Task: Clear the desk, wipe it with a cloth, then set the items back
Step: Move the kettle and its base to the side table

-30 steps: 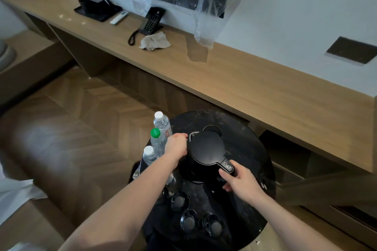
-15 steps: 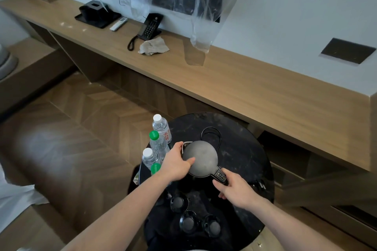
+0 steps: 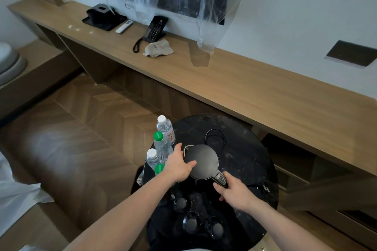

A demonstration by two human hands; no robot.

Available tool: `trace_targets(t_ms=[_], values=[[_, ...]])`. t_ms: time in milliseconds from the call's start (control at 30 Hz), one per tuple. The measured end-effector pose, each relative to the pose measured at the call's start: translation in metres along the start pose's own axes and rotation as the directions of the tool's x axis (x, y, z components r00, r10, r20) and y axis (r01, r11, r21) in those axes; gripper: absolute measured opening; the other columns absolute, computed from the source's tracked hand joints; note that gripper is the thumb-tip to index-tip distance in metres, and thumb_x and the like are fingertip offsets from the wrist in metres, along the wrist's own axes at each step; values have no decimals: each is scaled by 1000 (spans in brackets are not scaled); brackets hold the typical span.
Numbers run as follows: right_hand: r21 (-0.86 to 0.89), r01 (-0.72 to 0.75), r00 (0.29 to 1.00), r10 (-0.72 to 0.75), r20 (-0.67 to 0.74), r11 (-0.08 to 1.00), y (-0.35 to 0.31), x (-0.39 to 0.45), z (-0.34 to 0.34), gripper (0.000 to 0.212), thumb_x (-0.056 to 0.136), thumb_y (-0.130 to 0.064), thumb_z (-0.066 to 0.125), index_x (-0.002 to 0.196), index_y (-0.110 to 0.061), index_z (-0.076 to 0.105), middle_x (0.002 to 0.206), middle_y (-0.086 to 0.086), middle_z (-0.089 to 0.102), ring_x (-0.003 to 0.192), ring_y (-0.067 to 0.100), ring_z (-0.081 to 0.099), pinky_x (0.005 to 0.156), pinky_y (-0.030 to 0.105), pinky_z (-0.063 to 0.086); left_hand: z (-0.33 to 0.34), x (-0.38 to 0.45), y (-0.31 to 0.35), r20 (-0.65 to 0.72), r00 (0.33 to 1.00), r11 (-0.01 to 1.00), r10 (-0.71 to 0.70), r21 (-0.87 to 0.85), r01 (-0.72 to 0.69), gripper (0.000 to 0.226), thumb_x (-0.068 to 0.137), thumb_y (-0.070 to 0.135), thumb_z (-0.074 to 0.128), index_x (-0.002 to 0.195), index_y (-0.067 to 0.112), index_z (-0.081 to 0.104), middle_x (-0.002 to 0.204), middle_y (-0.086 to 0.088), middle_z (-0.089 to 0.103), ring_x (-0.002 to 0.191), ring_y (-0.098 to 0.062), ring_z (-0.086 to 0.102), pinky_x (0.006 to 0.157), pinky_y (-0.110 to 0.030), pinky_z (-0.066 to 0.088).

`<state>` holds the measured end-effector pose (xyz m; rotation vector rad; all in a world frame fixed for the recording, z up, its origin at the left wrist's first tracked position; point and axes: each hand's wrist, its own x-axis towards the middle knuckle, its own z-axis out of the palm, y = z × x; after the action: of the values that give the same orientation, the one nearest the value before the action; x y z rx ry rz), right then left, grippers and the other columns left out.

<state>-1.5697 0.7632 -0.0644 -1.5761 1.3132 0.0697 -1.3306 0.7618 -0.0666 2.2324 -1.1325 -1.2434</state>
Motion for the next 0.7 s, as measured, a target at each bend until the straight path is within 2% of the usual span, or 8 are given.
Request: trace_targets(t_ms=[133,200,267,333,433,500,600,700], values=[[21,-22,1000,22,7,1000,0,0,3,19,97,-47,61,100,-29,55,88,-2,72,73,9,75,75,37,60,1,-19,7,-44,998,992,44,119,-39,101,91,37,74,164,22,7,158,-3,46,139,-28,52,116,-46,43],[21,-39,999,39,-16,999,1,-2,4,23,95,-53,61,100,-31,54,89,-2,73,75,10,73,80,40,60,-4,-35,11,-48,995,992,83,102,-77,99,92,35,73,164,22,7,162,-3,40,143,-27,47,118,-45,41],[-22,-50,997,49,-58,999,-2,-7,3,28,90,-61,61,99,-36,52,95,-7,70,84,9,69,86,41,56,-17,-60,18,-21,991,990,133,48,-132,88,92,34,71,162,26,18,156,-1,47,133,-22,56,112,-43,47],[-122,-60,991,45,-126,991,-10,-18,0,35,87,-64,61,109,-39,49,113,-15,60,99,11,64,91,39,52,-38,-89,24,-2,975,974,222,-37,-222,65,95,28,69,152,32,38,139,7,57,117,-9,61,103,-35,54],[-223,-74,972,21,-232,972,-41,-42,-2,57,90,-63,62,136,-39,38,137,-15,39,106,21,64,87,37,50,-83,-124,22,-100,895,900,435,59,-431,50,96,23,68,141,36,51,142,20,49,132,0,49,108,-24,47],[-223,-15,959,-49,-278,975,-71,-56,-2,59,92,-62,62,139,-40,35,142,-18,30,100,17,65,82,34,51,-119,-134,12,-139,821,827,554,207,-523,46,96,26,68,138,37,53,144,26,46,134,2,47,110,-26,46],[-236,109,951,-171,-259,966,-128,-72,4,60,94,-60,61,145,-44,35,151,-28,20,121,9,56,98,32,51,-173,-138,-11,-178,787,793,591,307,-526,42,95,31,67,136,37,56,142,29,46,131,3,49,109,-33,49],[-275,239,922,-306,-236,931,-189,-81,18,64,95,-61,61,151,-48,34,161,-33,12,147,2,30,117,31,37,-225,-143,-37,-237,754,772,613,383,-508,44,95,35,68,137,39,55,145,28,44,133,3,47,113,-34,44]])
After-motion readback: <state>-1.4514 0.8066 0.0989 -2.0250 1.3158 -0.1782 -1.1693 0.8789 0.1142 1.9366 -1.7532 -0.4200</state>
